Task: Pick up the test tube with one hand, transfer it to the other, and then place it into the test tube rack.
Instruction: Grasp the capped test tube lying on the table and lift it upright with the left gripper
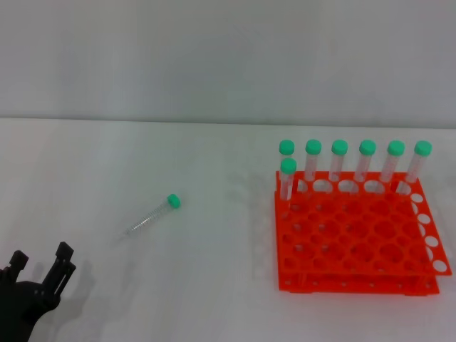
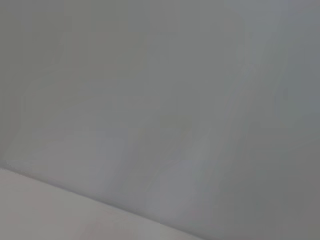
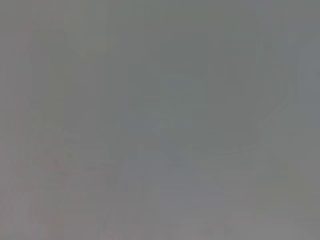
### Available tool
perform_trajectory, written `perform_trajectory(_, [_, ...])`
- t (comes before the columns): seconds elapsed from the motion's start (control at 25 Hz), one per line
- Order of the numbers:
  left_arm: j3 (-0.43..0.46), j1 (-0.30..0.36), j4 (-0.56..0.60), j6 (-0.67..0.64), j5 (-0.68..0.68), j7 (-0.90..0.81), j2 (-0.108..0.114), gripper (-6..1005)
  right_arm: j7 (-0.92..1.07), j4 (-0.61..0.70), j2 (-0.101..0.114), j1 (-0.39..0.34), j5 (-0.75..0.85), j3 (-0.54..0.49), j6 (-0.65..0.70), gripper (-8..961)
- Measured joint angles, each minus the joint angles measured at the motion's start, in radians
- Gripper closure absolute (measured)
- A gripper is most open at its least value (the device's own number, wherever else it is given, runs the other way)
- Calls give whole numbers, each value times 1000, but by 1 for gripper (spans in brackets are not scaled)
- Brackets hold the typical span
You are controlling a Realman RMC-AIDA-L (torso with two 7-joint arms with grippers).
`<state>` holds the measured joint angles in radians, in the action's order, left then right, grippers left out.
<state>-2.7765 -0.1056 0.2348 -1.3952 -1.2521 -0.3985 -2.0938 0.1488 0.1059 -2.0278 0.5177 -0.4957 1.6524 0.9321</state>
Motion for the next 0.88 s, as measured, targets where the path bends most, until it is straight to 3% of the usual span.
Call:
perform_trajectory(0.4, [4, -12, 1, -1, 17, -11, 5, 107, 12, 20, 0, -4, 0, 1, 4, 179])
perform_trajectory(0.6, [6, -40, -12, -24, 22, -106, 10, 108, 13, 25, 0, 1, 0, 12, 0, 179])
perform_trajectory(0.88, [1, -226, -344, -20, 159, -613, 20, 109, 14, 26, 0, 9, -2, 13, 0, 179])
